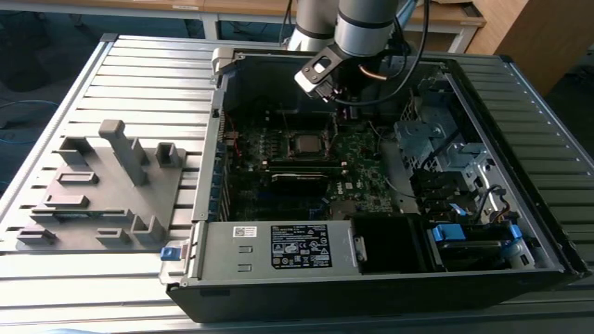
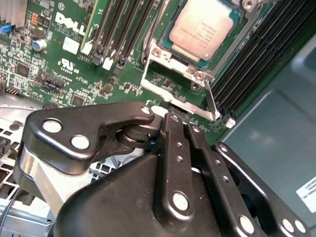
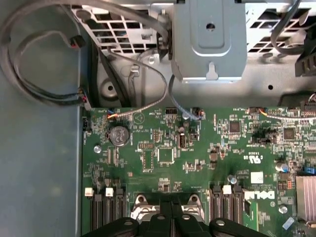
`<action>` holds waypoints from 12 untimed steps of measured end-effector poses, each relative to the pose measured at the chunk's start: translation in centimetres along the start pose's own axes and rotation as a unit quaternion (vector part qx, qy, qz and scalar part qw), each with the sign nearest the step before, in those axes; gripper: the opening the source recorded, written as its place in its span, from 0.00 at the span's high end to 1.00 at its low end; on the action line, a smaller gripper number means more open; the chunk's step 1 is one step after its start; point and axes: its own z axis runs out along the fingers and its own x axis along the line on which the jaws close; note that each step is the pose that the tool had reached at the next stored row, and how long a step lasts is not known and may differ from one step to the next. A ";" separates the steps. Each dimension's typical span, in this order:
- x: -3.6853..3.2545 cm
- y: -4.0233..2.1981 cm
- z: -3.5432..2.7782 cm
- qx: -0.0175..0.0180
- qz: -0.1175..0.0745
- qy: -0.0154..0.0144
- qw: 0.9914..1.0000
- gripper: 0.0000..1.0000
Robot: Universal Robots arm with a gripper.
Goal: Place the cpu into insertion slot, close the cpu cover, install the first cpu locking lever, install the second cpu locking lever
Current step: 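Close the cpu cover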
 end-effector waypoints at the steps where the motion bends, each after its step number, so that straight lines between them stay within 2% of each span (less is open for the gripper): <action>1: 0.00 -0.11 0.00 0.000 0.000 0.000 1.000 0.89; 12: -0.03 -1.30 0.05 0.000 0.000 0.000 1.000 0.89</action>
